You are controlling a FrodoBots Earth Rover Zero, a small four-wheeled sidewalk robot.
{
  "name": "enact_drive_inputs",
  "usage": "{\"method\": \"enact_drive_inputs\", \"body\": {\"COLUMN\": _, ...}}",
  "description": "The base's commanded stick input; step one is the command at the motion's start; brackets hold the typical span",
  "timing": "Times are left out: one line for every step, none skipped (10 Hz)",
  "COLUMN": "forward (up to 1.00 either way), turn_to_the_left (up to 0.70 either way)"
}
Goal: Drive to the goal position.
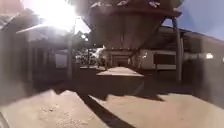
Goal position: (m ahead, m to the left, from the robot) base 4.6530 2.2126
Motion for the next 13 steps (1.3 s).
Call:
{"method": "enact_drive_inputs", "body": {"forward": 0.70, "turn_to_the_left": 0.00}}
{"method": "enact_drive_inputs", "body": {"forward": 0.70, "turn_to_the_left": 0.00}}
{"method": "enact_drive_inputs", "body": {"forward": 0.70, "turn_to_the_left": 0.00}}
{"method": "enact_drive_inputs", "body": {"forward": 0.70, "turn_to_the_left": 0.00}}
{"method": "enact_drive_inputs", "body": {"forward": 0.70, "turn_to_the_left": 0.00}}
{"method": "enact_drive_inputs", "body": {"forward": 0.70, "turn_to_the_left": 0.00}}
{"method": "enact_drive_inputs", "body": {"forward": 0.70, "turn_to_the_left": 0.00}}
{"method": "enact_drive_inputs", "body": {"forward": 0.70, "turn_to_the_left": 0.00}}
{"method": "enact_drive_inputs", "body": {"forward": 0.70, "turn_to_the_left": 0.00}}
{"method": "enact_drive_inputs", "body": {"forward": 0.70, "turn_to_the_left": 0.00}}
{"method": "enact_drive_inputs", "body": {"forward": 0.70, "turn_to_the_left": 0.00}}
{"method": "enact_drive_inputs", "body": {"forward": 0.70, "turn_to_the_left": 0.00}}
{"method": "enact_drive_inputs", "body": {"forward": 0.70, "turn_to_the_left": 0.00}}
